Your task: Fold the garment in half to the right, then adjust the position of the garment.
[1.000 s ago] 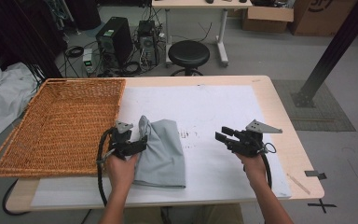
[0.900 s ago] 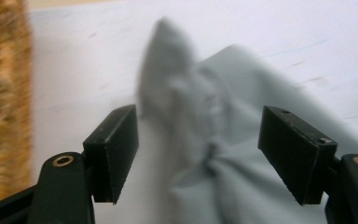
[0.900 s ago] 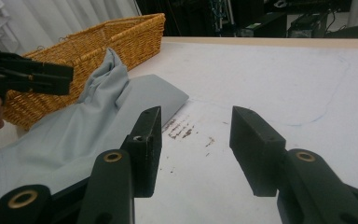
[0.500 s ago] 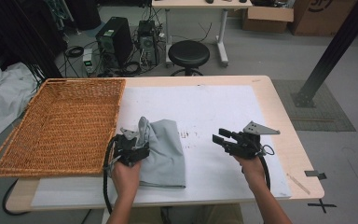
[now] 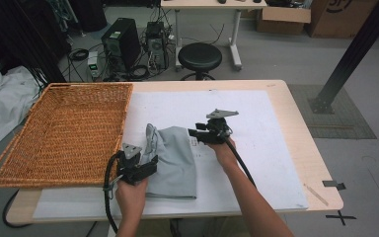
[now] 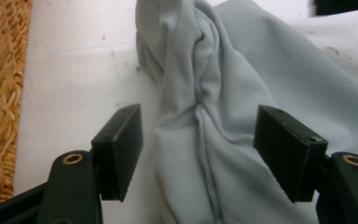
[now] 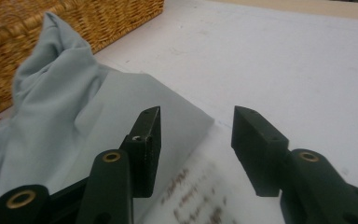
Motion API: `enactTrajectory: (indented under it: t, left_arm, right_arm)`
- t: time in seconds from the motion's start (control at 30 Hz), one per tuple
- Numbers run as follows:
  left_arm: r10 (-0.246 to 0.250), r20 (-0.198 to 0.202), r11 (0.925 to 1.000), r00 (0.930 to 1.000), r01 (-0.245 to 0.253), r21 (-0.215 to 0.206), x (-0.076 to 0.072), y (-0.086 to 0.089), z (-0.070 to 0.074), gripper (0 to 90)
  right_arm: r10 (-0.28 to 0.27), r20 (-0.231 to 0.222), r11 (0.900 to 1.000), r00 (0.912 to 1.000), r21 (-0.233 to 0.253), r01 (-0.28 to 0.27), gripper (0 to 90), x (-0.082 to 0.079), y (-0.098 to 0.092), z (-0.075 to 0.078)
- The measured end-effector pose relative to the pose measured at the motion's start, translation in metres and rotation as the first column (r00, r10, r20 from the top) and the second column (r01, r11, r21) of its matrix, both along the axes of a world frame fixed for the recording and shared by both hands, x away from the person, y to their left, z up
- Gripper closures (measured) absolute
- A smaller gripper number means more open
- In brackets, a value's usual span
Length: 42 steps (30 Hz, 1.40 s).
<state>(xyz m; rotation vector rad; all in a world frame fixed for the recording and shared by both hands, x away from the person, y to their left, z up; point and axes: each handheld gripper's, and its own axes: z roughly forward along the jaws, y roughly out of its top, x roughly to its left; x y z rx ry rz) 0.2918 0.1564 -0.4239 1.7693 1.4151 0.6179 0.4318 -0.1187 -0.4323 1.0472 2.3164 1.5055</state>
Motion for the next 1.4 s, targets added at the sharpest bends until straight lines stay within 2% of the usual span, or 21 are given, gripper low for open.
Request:
enactTrajectory:
  t: [0.03, 0.07, 0.1, 0.13, 0.23, 0.3, 0.33, 0.4, 0.47, 0.5, 0.57, 0.67, 0.8, 0.93, 1.23, 1.4]
  left_arm:
    - [-0.002, 0.005, 1.0000, 1.0000, 0.002, -0.008, 0.000, 0.001, 0.001, 33.6]
    - [-0.010, 0.032, 0.9992, 0.9994, 0.012, -0.038, -0.002, 0.003, 0.002, 33.5]
    - [-0.025, 0.056, 0.9981, 0.9981, 0.028, -0.055, -0.003, 0.004, 0.004, 32.9]
    - [-0.044, 0.081, 0.9962, 0.9957, 0.049, -0.072, -0.005, 0.005, 0.006, 32.4]
    - [-0.073, 0.144, 0.9904, 0.9868, 0.089, -0.106, -0.007, 0.006, 0.011, 27.3]
    - [-0.091, 0.160, 0.9849, 0.9830, 0.112, -0.132, -0.008, 0.006, 0.014, 22.6]
    - [-0.090, 0.162, 0.9857, 0.9826, 0.112, -0.126, -0.008, 0.006, 0.014, 14.8]
    - [-0.110, 0.179, 0.9840, 0.9777, 0.133, -0.118, -0.008, 0.006, 0.015, 14.0]
    - [-0.126, 0.185, 0.9821, 0.9746, 0.149, -0.115, -0.008, 0.005, 0.018, 14.4]
    - [-0.125, 0.190, 0.9812, 0.9737, 0.150, -0.122, -0.008, 0.005, 0.019, 14.8]
    - [-0.127, 0.212, 0.9790, 0.9690, 0.156, -0.131, -0.007, 0.004, 0.024, 15.6]
    - [-0.121, 0.241, 0.9800, 0.9630, 0.154, -0.126, -0.005, 0.004, 0.029, 15.7]
    - [-0.117, 0.245, 0.9805, 0.9623, 0.151, -0.125, -0.002, 0.003, 0.031, 15.7]
    - [-0.112, 0.243, 0.9814, 0.9637, 0.146, -0.125, -0.002, 0.005, 0.030, 15.7]
    - [-0.113, 0.239, 0.9822, 0.9644, 0.145, -0.119, -0.004, 0.010, 0.032, 15.8]
    - [-0.116, 0.223, 0.9811, 0.9679, 0.146, -0.126, -0.003, 0.011, 0.030, 15.8]
  right_arm:
    - [-0.013, 0.006, 1.000, 0.9999, 0.002, 0.013, 53.9, 0.002, 0.008, -0.001]
    - [-0.022, 0.008, 1.000, 0.9997, 0.018, 0.022, 53.9, 0.002, 0.009, 0.000]
    - [-0.043, 0.009, 0.996, 0.9990, 0.075, 0.042, 53.6, 0.001, 0.008, 0.002]
    - [-0.044, 0.016, 0.994, 0.9989, 0.102, 0.043, 53.2, 0.000, 0.006, 0.005]
    - [-0.043, 0.049, 0.993, 0.9979, 0.110, 0.037, 49.7, -0.004, -0.005, 0.011]
    - [-0.050, 0.068, 0.991, 0.9964, 0.124, 0.042, 47.1, -0.010, -0.014, 0.014]
    - [-0.050, 0.079, 0.991, 0.9956, 0.126, 0.040, 44.6, -0.014, -0.020, 0.017]
    - [-0.065, 0.105, 0.991, 0.9924, 0.122, 0.052, 40.7, -0.021, -0.030, 0.020]
    - [-0.090, 0.111, 0.986, 0.9898, 0.149, 0.073, 31.6, -0.031, -0.043, 0.023]
    - [-0.096, 0.114, 0.986, 0.9889, 0.150, 0.078, 27.4, -0.035, -0.048, 0.024]
    - [-0.140, 0.137, 0.984, 0.9806, 0.130, 0.122, 16.1, -0.045, -0.058, 0.025]
    - [-0.171, 0.132, 0.978, 0.9764, 0.139, 0.153, 14.8, -0.058, -0.076, 0.024]
    - [-0.176, 0.145, 0.981, 0.9736, 0.113, 0.161, 14.6, -0.068, -0.092, 0.024]
    - [-0.188, 0.136, 0.977, 0.9727, 0.126, 0.171, 14.6, -0.069, -0.100, 0.025]
    - [-0.191, 0.135, 0.975, 0.9723, 0.137, 0.172, 14.6, -0.068, -0.098, 0.025]
    - [-0.179, 0.132, 0.978, 0.9750, 0.132, 0.161, 14.8, -0.065, -0.097, 0.025]
